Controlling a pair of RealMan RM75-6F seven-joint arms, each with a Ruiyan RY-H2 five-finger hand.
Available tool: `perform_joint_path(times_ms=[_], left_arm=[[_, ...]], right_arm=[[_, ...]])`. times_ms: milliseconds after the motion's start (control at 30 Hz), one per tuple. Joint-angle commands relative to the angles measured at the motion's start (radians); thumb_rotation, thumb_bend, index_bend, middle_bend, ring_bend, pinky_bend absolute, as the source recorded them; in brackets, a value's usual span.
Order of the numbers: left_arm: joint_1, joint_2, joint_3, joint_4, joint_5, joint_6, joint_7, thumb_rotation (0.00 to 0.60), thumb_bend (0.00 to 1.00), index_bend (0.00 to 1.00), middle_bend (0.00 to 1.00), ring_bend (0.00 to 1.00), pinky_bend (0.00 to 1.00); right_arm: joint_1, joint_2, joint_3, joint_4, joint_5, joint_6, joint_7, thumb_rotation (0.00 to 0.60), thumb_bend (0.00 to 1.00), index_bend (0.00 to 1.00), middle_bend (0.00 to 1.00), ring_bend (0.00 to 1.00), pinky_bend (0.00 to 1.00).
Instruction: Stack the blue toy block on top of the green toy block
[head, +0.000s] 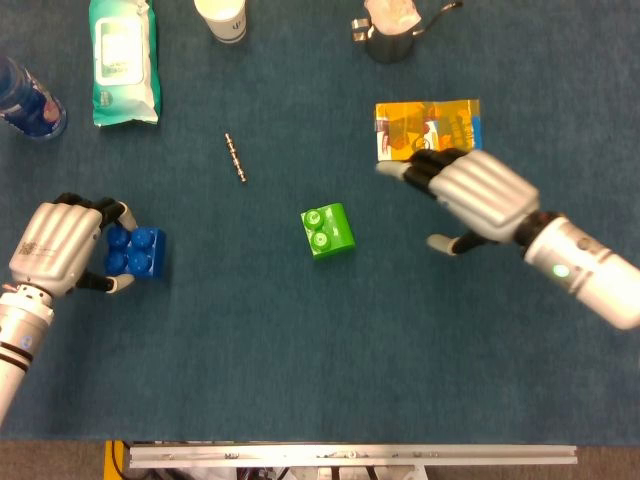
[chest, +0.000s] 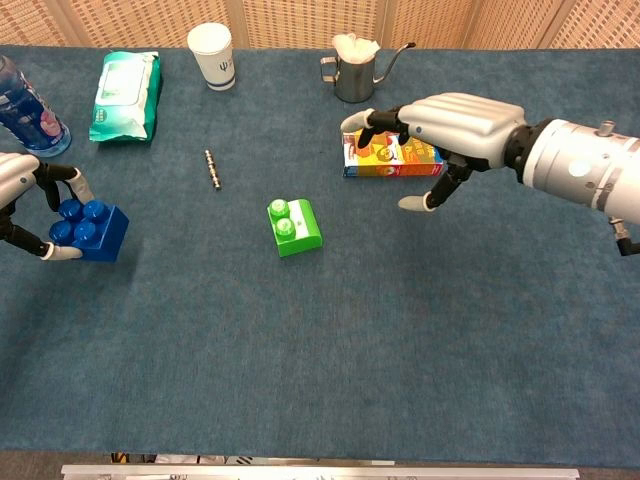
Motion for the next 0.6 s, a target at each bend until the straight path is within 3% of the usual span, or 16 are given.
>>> perform_joint_path(times_ms=[33,600], left_arm=[[0.001,0.013,0.002,-0.013,0.003,0.002,-0.008,0.6,0.14,0.46,0.53,0.46,0.3],[0.018,0.045,0.013,-0.024,0.002,0.025,-0.022,0.6,0.14,0.46,0.53,0.46,0.3]], right_arm=[[0.023,-0.032,0.012,0.019,0.013,-0.023,0.006,0.6,0.21,0.1,0.23,0.15,0.26],[0.148,-0.212,0.036,0.188,0.173,-0.176,-0.021,0.6,0.21,0.1,0.23,0.15,0.22]])
